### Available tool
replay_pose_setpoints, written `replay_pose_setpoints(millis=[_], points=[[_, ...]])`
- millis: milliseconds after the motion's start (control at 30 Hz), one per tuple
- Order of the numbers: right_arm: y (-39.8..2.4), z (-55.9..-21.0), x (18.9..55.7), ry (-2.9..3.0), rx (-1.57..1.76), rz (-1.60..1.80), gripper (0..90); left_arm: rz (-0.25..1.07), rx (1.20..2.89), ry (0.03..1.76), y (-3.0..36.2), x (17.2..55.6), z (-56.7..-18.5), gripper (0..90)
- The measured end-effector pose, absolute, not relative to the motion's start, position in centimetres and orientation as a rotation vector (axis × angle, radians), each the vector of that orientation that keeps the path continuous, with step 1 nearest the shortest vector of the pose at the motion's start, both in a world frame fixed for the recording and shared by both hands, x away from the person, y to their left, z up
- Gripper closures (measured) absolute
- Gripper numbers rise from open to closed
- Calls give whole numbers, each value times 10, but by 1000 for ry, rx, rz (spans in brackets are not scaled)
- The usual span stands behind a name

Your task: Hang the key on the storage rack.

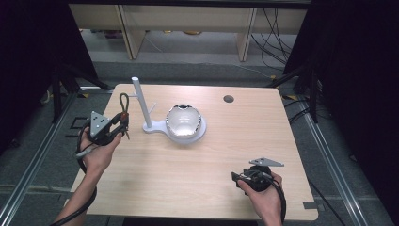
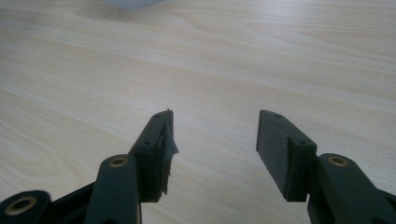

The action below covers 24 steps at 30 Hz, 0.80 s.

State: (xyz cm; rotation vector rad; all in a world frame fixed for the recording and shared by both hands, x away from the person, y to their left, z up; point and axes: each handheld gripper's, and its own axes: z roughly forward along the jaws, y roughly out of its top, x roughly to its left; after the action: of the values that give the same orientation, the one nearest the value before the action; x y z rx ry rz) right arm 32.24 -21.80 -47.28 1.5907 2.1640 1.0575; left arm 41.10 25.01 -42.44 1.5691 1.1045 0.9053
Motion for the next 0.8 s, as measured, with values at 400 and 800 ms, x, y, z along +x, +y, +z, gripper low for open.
replay_pose_setpoints(millis=[400,800], points=[[-219,-472,321,2161,1600,1050,474,882,1571,1133,249,423,-427,678],[-219,-473,322,2162,1595,1044,473,871,1584,1139,246,429,-429,678]])
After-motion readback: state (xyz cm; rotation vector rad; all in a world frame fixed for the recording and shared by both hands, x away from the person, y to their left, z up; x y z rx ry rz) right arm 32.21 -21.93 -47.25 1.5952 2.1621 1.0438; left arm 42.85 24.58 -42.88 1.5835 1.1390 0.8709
